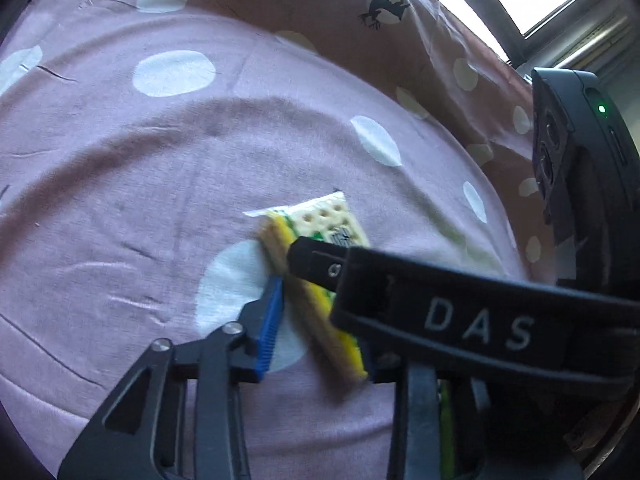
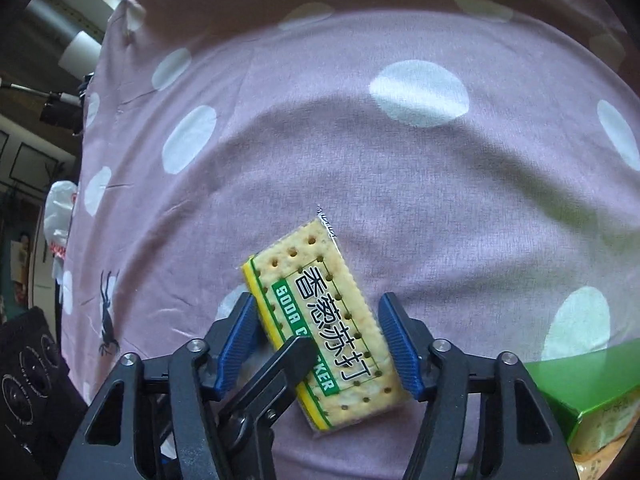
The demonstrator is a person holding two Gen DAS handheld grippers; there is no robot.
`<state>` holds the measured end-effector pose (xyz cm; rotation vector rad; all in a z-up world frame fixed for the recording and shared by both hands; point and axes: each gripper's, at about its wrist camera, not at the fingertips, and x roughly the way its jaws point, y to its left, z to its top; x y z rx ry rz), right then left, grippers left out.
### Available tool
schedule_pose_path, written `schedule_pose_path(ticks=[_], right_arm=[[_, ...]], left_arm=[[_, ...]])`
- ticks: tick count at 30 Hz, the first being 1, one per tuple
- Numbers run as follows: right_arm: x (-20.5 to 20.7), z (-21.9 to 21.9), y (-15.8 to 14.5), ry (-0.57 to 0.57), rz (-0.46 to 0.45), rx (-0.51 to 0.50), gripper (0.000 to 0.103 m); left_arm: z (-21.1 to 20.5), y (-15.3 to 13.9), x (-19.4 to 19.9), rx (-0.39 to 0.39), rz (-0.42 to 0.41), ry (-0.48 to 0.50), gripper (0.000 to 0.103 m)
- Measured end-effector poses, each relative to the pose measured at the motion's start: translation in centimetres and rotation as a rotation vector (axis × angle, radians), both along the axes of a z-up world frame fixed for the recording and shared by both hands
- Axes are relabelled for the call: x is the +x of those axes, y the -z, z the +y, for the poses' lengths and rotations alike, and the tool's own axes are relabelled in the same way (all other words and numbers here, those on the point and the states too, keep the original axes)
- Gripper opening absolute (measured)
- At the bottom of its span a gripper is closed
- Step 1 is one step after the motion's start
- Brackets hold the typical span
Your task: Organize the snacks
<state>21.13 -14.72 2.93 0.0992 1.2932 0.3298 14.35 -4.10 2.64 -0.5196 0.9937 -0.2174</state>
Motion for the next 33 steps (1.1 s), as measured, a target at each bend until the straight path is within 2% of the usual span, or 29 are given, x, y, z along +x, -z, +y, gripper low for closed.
schedule_pose_path(ticks=[3, 6, 10, 13, 16, 18, 21, 24, 28, 33], right_arm=[[-0.7, -0.2, -0.3, -0.002, 0.004, 0.011, 0.051], [-1.9, -0.3, -1.4, 0.000, -0.007, 0.041, 0.051], [-5.0, -0.5, -5.5, 0.005, -0.108, 0.087, 0.051], [-8.5, -1.7, -9.5, 0.026, -0.209, 0.109, 0.051], [-13.0, -4.0, -12.4, 0.068, -0.313, 0.130, 0.051], [-15.5, -5.7, -13.2, 0.109, -0.358, 0.132, 0.051], [-19.4, -8.5, -13.3, 0.177, -0.411, 0.138, 0.051], [-22.0, -11.4, -12.5, 0.253, -0.425, 0.155, 0.051], [-24.0, -15.4, -10.6, 0.345, -0.401, 0.175, 0.051], [-24.6, -18.1, -8.7, 0.420, -0.377, 0.207, 0.051]], left_arm=[[-0.2, -0.6, -0.7, 0.048, -0.020, -0.007, 0.033], [-0.7, -2.0, -2.0, 0.088, -0.052, -0.006, 0.033], [-1.4, -6.6, -5.1, 0.145, -0.157, 0.000, 0.032], [-2.8, -10.2, -8.0, 0.177, -0.257, 0.038, 0.032], [-4.6, -12.7, -11.3, 0.178, -0.322, 0.101, 0.033], [-6.1, -13.3, -13.0, 0.177, -0.348, 0.146, 0.034], [-9.6, -13.5, -15.6, 0.203, -0.388, 0.236, 0.037], [-12.9, -12.5, -17.3, 0.235, -0.404, 0.315, 0.038], [-16.1, -10.7, -18.0, 0.242, -0.375, 0.395, 0.038], [-18.5, -8.9, -17.7, 0.241, -0.333, 0.438, 0.041]])
